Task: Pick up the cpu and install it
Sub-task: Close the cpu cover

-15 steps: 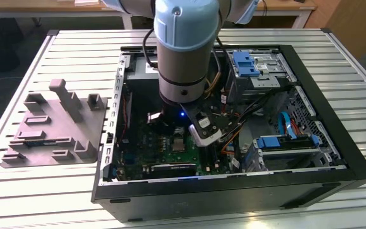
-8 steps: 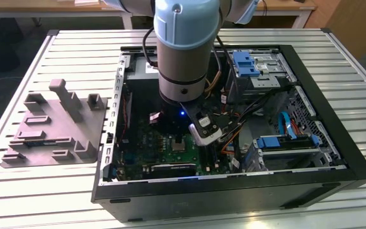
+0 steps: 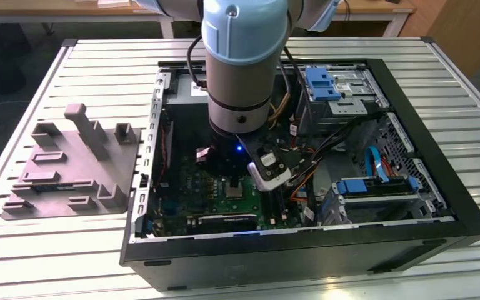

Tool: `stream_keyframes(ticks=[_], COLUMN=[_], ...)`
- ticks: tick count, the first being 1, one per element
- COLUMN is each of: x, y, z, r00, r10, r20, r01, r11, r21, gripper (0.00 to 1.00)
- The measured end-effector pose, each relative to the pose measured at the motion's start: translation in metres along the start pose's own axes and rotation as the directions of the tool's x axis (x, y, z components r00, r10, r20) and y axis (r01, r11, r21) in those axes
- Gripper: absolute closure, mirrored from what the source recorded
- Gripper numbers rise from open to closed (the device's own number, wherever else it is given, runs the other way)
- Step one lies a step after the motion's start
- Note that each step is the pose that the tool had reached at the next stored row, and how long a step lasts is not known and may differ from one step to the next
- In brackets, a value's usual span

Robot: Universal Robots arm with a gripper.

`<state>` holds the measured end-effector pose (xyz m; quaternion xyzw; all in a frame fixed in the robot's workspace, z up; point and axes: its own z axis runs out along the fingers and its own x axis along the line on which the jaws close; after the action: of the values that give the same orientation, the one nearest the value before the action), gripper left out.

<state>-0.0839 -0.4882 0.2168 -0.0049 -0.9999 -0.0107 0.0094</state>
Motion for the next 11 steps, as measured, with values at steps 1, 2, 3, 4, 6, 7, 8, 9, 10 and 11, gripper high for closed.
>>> stream_keyframes(ticks=[1, 2, 3, 4, 6, 7, 8, 9, 10, 11], x=[0.0, 0.0, 0.0, 0.0, 0.0, 0.0, 0.0, 0.0, 0.0001, 0.0002], y=[0.0, 0.0, 0.0, 0.0, 0.0, 0.0, 0.0, 0.0, 0.0, 0.0], z=[0.0, 0.0, 0.0, 0.0, 0.0, 0.0, 0.0, 0.0, -0.0007, -0.0033], r00=[1.0, 1.0, 1.0, 1.0, 1.0, 1.0, 1.0, 1.0, 1.0, 1.0], r10=[0.0, 0.0, 0.0, 0.0, 0.0, 0.0, 0.0, 0.0, -0.001, -0.001], r20=[0.0, 0.0, 0.0, -0.0001, -0.0001, -0.0001, -0.0001, -0.0001, -0.0002, -0.0002], r01=[0.0, 0.0, 0.0, 0.0, 0.0, 0.0, 0.0, 0.0, 0.001, 0.001], r11=[1.0, 1.0, 1.0, 1.0, 1.0, 1.0, 1.0, 1.0, 1.0, 1.0], r21=[0.0, 0.0, 0.0, 0.0, -0.0001, 0.0, 0.0, 0.0, -0.0001, -0.0002], gripper=[0.89, 0.89, 0.89, 0.89, 0.89, 0.89, 0.89, 0.89, 0.89, 0.89])
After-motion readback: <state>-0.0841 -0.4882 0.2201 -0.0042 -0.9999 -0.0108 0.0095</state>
